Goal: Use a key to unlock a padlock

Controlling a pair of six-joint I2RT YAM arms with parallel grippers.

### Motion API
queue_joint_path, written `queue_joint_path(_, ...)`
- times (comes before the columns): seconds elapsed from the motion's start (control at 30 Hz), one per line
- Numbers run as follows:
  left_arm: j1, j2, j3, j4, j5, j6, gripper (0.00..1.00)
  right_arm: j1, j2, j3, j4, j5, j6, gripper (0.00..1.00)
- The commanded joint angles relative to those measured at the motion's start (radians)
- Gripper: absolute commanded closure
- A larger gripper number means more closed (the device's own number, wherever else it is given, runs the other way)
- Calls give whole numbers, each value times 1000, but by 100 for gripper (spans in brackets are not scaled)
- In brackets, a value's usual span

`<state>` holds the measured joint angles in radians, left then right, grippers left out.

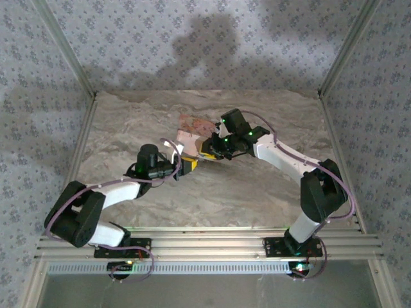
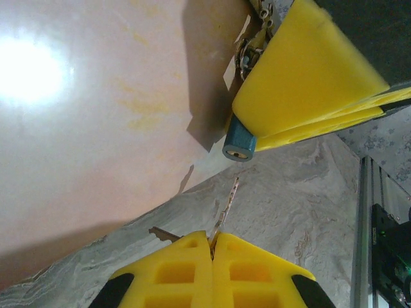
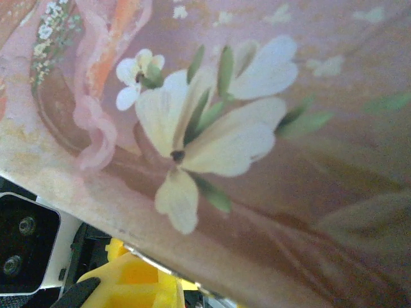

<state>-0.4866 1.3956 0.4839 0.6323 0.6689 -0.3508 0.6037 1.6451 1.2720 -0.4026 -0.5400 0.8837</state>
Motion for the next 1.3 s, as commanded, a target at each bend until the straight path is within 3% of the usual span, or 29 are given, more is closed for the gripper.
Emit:
queue_joint_path(0.0, -8, 6, 33, 53, 20, 16, 100, 1, -31, 2, 67, -31, 0, 100)
queue_joint_path(0.8, -9, 36, 42, 99, -8, -20, 100, 21, -22, 2, 70, -32, 3, 100)
queue_joint_path(1.27, -23, 84, 42, 253, 0, -119, 100, 48, 8, -9, 84, -22, 16, 100)
